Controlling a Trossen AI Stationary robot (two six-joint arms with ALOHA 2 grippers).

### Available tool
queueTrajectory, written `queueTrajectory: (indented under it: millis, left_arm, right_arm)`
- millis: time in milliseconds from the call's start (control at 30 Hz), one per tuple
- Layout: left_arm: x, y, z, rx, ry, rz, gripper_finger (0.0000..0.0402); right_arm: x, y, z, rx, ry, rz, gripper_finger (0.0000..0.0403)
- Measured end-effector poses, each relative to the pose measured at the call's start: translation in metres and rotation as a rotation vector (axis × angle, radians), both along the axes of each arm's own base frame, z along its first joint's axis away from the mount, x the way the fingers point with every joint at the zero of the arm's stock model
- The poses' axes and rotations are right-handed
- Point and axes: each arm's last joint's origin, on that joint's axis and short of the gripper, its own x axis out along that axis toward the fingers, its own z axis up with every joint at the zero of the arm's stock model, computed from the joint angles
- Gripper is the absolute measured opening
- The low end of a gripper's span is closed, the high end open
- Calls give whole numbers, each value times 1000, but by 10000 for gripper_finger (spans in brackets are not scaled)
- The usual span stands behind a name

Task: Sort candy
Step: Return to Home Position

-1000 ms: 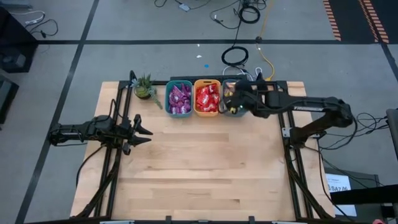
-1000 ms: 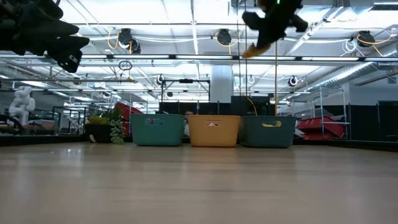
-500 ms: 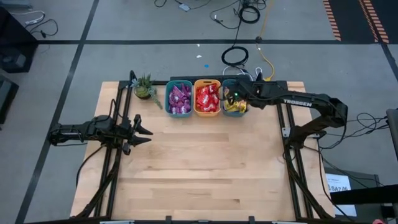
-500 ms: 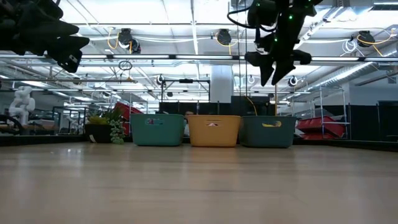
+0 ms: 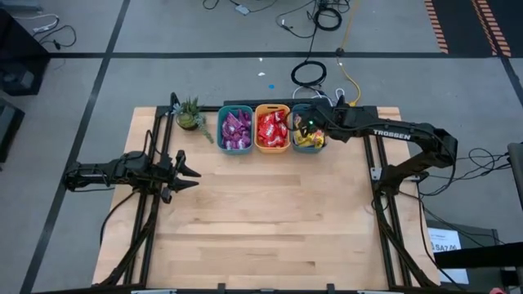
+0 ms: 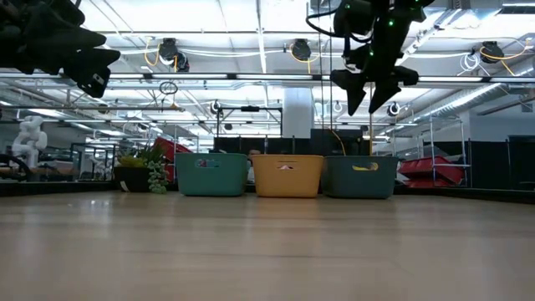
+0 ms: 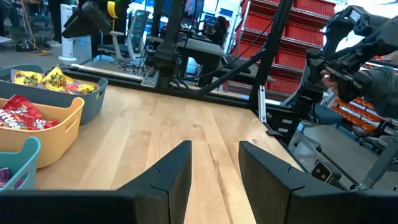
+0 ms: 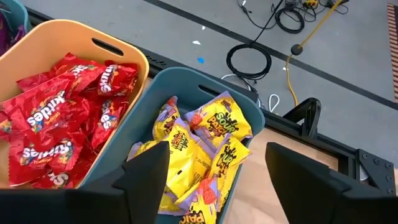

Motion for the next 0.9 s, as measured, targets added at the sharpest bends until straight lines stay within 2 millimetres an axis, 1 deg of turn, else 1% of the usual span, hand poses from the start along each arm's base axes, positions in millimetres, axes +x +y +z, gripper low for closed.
queueTrajectory:
  millis: [233, 400, 633, 800, 900]
  left_arm:
    - [0, 0, 0, 0, 0, 0, 142]
    - [0, 0, 0, 0, 0, 0, 142]
    - [0, 0, 1, 10, -14, 4, 142]
    - [0, 1, 4, 52, -52, 37, 142]
    - [1, 3, 0, 54, -20, 96, 142]
  right_arm:
    - [0, 0, 0, 4, 0, 5, 261]
    - [2, 2, -1, 76, -16, 67, 261]
    - [2, 2, -1, 77, -15, 77, 261]
    - [2, 3, -1, 78, -17, 76, 261]
    - [2, 3, -1, 78, -16, 76, 261]
